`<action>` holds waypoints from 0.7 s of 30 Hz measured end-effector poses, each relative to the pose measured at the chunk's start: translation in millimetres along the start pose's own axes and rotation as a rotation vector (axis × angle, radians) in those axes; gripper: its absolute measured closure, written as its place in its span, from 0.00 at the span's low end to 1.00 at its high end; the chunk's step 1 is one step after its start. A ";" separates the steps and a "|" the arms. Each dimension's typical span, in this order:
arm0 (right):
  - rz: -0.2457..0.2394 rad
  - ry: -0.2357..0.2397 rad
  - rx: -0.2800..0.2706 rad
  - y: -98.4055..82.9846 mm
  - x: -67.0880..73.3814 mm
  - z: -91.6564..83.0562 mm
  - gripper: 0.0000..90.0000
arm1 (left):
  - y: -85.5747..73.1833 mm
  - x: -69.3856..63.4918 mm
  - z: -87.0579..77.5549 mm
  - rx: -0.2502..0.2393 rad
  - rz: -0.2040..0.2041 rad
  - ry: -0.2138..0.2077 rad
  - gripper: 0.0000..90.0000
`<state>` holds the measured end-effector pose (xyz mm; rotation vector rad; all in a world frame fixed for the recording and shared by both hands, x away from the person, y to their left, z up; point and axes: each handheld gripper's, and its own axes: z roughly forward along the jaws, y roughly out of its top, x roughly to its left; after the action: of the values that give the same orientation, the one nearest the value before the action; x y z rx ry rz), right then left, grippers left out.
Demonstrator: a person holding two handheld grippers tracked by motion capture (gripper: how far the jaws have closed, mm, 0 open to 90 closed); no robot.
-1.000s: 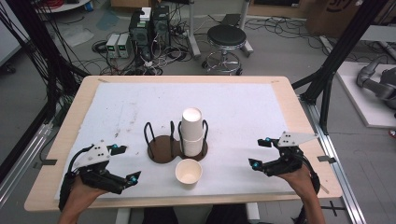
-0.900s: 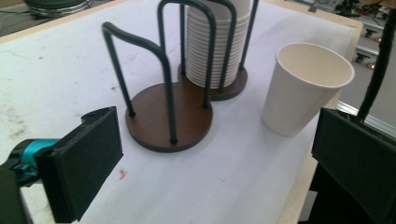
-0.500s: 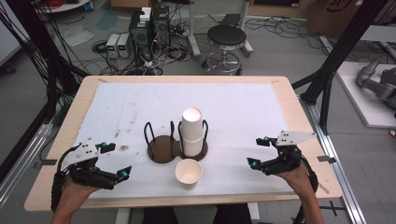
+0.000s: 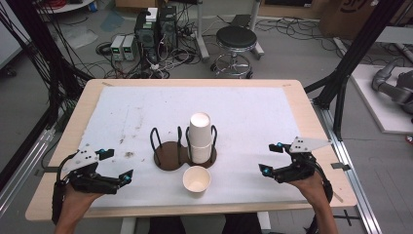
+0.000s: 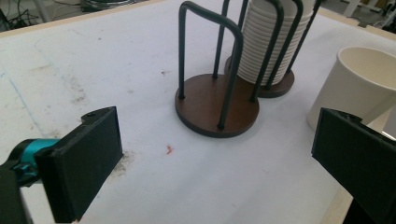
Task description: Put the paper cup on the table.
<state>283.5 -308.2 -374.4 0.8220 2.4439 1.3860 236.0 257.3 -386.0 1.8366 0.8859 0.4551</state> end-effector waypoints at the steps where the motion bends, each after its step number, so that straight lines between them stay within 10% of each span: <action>1: 0.002 -0.003 -0.001 -0.1 0.4 0.0 0.17 | -0.8 0.4 0.1 0.001 -0.002 0.008 0.02; 21: 0.020 -0.049 -0.011 -3.3 3.1 1.1 0.17 | -5.3 4.8 -2.5 -0.008 -0.031 0.033 0.02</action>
<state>280.2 -307.0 -377.6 0.8699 2.3957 1.3678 235.6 263.7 -390.1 1.8098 0.9323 0.4699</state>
